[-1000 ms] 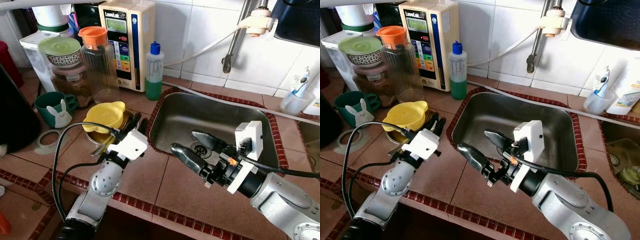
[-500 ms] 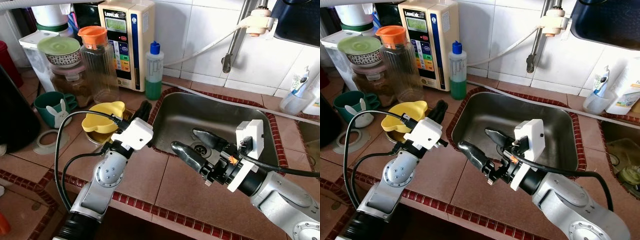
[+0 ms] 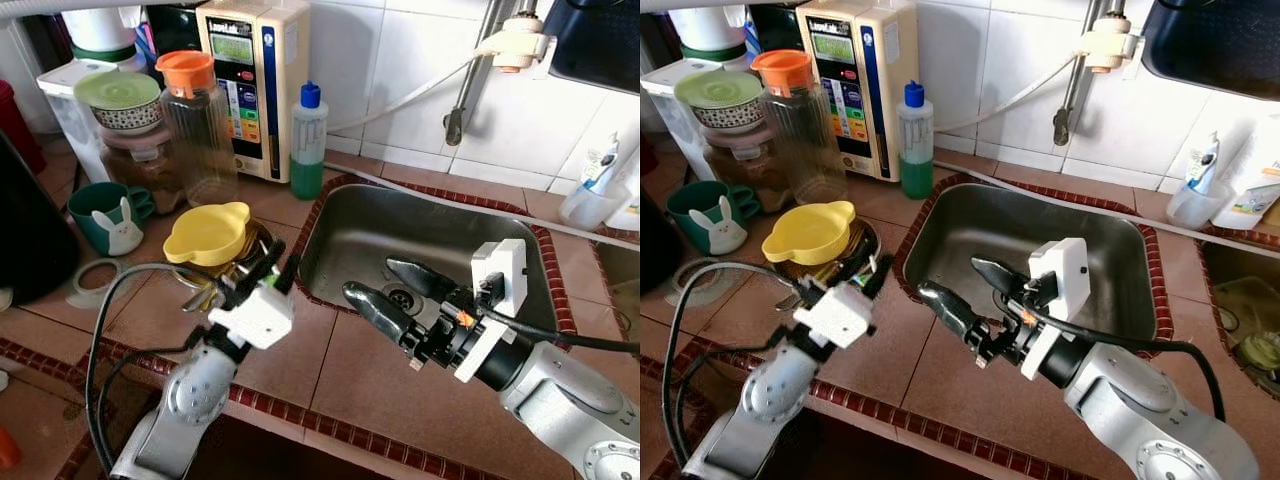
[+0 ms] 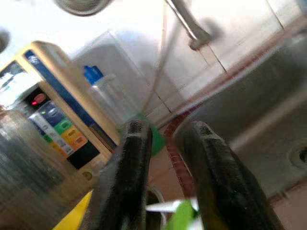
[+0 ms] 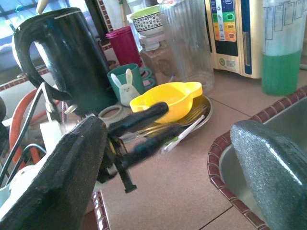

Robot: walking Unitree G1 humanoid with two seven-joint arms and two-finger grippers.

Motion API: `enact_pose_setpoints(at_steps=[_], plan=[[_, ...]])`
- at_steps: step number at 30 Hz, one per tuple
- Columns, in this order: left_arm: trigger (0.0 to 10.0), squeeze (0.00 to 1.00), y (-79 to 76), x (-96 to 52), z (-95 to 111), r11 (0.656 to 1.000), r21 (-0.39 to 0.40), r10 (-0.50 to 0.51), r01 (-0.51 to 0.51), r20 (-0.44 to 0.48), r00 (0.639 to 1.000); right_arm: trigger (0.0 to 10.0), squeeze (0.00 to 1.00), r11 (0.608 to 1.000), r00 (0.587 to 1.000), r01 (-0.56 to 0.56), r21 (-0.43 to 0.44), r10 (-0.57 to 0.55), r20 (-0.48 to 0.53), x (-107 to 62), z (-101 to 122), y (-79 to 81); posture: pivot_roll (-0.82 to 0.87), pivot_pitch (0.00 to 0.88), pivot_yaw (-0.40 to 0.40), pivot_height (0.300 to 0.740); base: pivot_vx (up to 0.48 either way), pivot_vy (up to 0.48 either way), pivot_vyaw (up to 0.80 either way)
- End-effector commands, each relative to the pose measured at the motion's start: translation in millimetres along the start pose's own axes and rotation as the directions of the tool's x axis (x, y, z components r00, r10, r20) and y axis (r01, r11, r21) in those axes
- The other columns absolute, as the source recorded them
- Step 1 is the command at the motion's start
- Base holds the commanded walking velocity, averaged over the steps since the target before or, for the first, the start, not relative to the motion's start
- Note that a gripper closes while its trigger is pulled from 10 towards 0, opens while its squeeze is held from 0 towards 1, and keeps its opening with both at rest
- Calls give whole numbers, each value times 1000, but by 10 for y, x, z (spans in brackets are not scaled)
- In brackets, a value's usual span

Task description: Kitchen organization

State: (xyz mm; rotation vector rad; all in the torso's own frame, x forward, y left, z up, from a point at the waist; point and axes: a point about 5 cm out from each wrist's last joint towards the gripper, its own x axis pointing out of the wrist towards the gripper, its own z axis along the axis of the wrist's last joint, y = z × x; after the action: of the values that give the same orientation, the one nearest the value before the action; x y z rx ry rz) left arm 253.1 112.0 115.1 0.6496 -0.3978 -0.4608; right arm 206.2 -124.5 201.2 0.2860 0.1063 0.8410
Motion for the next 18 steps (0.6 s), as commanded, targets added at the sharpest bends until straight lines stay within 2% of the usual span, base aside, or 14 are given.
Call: enact_pose_setpoints(at_steps=[1,4,10,18], plan=[[10000,1000,-62,-13,-85,999,28,-30,31,-40,999,10000,0,1000,1000,-14,-11,14,4,15,17,11,59,19,-36,740,0,0,0],[10000,1000,-85,-6,-129,999,29,-29,31,-54,998,10000,0,1000,1000,-17,-13,17,1,13,19,11,58,18,-40,740,0,0,0],[10000,1000,-83,79,-205,998,56,40,-35,-86,995,10000,0,1000,1000,-18,-21,18,-5,-1,32,7,42,18,-51,740,0,0,0],[10000,1000,-88,187,-107,997,33,65,-64,-38,997,10000,0,999,1000,-24,-29,24,-16,-8,41,0,40,17,-55,740,0,0,0]])
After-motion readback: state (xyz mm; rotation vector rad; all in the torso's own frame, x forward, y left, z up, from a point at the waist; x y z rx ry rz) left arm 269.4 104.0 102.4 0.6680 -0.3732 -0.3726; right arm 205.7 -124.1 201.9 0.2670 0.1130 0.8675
